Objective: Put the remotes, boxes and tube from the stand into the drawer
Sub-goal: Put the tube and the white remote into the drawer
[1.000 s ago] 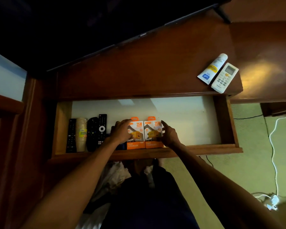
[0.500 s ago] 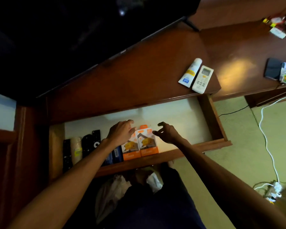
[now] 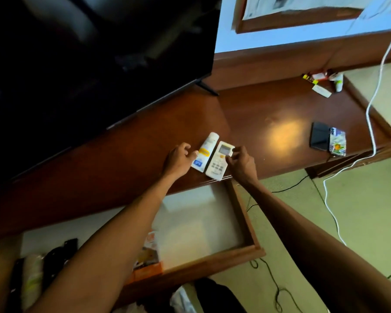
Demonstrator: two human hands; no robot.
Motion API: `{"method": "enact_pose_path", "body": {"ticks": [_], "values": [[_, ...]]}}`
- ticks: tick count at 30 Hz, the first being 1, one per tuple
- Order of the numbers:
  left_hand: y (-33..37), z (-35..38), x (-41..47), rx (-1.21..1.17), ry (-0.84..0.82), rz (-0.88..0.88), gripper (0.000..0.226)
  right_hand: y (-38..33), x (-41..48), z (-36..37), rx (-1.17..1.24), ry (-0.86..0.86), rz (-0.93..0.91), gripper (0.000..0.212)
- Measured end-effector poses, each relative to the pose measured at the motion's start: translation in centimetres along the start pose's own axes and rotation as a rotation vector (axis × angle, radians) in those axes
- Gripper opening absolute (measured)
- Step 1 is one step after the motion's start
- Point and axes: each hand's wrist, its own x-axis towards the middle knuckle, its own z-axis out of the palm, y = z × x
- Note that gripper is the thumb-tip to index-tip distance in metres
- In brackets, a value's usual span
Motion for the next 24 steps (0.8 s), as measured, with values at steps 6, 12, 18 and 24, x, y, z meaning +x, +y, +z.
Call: {"method": "enact_pose_path", "body": {"ticks": [6, 12, 18, 24], "values": [[2.6, 4.7, 4.8, 0.084, -0.014, -0.097, 0.054, 1.9, 4.0, 0.0, -0.129, -0.167, 0.084, 0.052], [2.3, 4.8, 5.8, 0.020, -0.061, -0.117, 0.034, 1.8, 5.1, 1.6, -0.120, -0.178, 0.029, 0.060], [-0.7, 3.1, 3.9, 0.007, 0.084, -0.128, 0.028, 0.5, 4.0, 4.0, -0.040, -0.146, -0.044, 0.093], [-3.2, 0.0, 0.6, -0.105, 0.028, -0.122, 0.038, -0.7, 2.6, 4.8, 0.073, -0.179, -0.133, 0.083]]}}
